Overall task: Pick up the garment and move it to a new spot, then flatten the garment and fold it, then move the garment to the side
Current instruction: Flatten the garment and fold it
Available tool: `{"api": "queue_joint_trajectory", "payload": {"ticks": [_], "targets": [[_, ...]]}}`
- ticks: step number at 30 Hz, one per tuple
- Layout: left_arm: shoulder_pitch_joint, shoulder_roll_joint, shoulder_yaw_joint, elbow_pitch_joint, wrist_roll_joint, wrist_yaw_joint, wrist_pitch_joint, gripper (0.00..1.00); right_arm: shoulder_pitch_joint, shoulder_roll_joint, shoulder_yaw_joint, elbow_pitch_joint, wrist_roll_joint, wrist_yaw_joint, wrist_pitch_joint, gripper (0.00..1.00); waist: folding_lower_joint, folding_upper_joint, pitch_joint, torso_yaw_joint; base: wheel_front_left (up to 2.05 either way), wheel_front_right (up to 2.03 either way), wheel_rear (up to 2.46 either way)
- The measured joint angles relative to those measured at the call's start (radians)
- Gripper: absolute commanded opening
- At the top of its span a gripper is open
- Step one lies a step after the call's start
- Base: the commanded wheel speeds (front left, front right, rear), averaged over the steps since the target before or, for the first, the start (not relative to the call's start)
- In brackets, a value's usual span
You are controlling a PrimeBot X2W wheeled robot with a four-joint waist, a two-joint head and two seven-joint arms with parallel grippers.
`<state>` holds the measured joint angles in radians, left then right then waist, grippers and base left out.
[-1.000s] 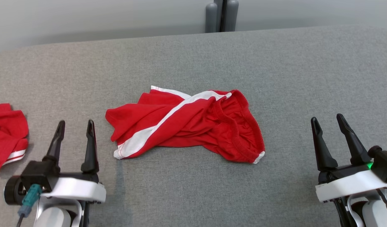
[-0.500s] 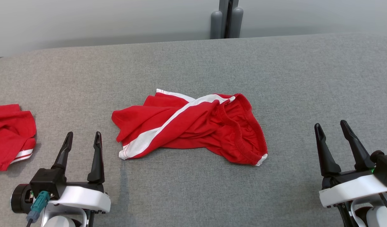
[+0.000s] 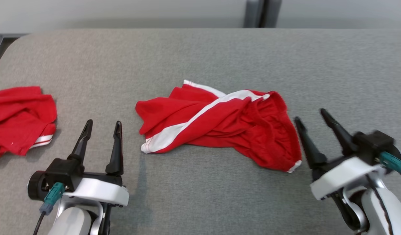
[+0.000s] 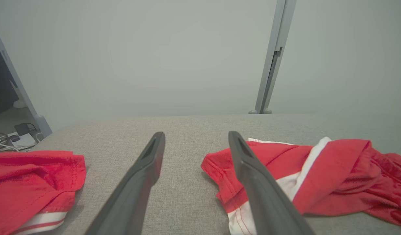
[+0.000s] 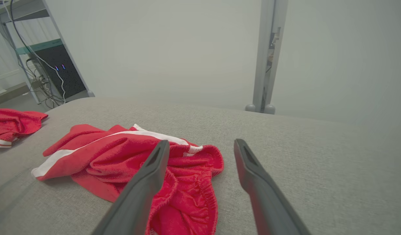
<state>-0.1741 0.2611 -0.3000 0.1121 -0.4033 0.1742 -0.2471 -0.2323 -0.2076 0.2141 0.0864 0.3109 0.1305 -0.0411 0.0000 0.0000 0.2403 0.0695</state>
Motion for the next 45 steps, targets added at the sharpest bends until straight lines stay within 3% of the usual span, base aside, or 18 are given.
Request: {"api": "queue_joint_trajectory", "payload": {"ticks": [7, 14, 15, 18, 26, 34, 41, 45], "targets": [[-0.042, -0.034, -0.011, 0.033, 0.002, -0.024, -0.009, 1.0, -0.141, -0.05, 0.154, 0.127, 0.034, 0.0, 0.061, 1.0, 0.0, 0.0, 0.058, 0.064, 0.0, 0.0, 0.0], [-0.059, -0.062, -0.006, 0.061, 0.008, -0.042, -0.013, 1.0, -0.225, -0.072, 0.229, 0.242, 0.071, 0.0, 0.073, 1.0, 0.0, 0.0, 0.094, 0.095, 0.0, 0.0, 0.0], [-0.059, -0.065, -0.003, 0.062, 0.01, -0.043, -0.013, 1.0, -0.233, -0.073, 0.235, 0.252, 0.078, 0.0, 0.068, 0.5, 0.0, 0.0, 0.096, 0.095, 0.0, 0.0, 0.0], [-0.06, -0.072, 0.009, 0.061, 0.023, -0.05, -0.014, 1.0, -0.245, -0.072, 0.251, 0.265, 0.107, 0.0, 0.055, 0.0, 0.0, 0.0, 0.099, 0.09, 0.0, 0.0, 0.0], [-0.062, -0.083, 0.031, 0.058, 0.045, -0.068, -0.015, 1.0, -0.243, -0.084, 0.263, 0.231, 0.155, 0.0, -0.009, 0.0, 0.0, 0.0, 0.098, 0.062, 0.0, 0.0, 0.0], [-0.055, -0.081, 0.063, 0.049, 0.062, -0.069, -0.015, 1.0, -0.095, -0.086, 0.165, 0.082, 0.149, 0.0, -0.051, 0.0, 0.0, 0.0, 0.09, 0.015, 0.0, 0.0, 0.0], [-0.038, -0.067, 0.085, 0.041, 0.067, -0.069, -0.015, 1.0, 0.116, -0.013, 0.065, -0.04, 0.107, 0.0, -0.027, 0.0, 0.0, 0.0, 0.09, -0.021, 0.0, 0.0, 0.0], [-0.036, -0.059, 0.09, 0.037, 0.067, -0.069, -0.015, 1.0, 0.2, 0.024, 0.039, -0.029, 0.096, 0.0, -0.009, 0.0, 0.0, 0.0, 0.087, -0.029, 0.0, 0.0, 0.0]]}}
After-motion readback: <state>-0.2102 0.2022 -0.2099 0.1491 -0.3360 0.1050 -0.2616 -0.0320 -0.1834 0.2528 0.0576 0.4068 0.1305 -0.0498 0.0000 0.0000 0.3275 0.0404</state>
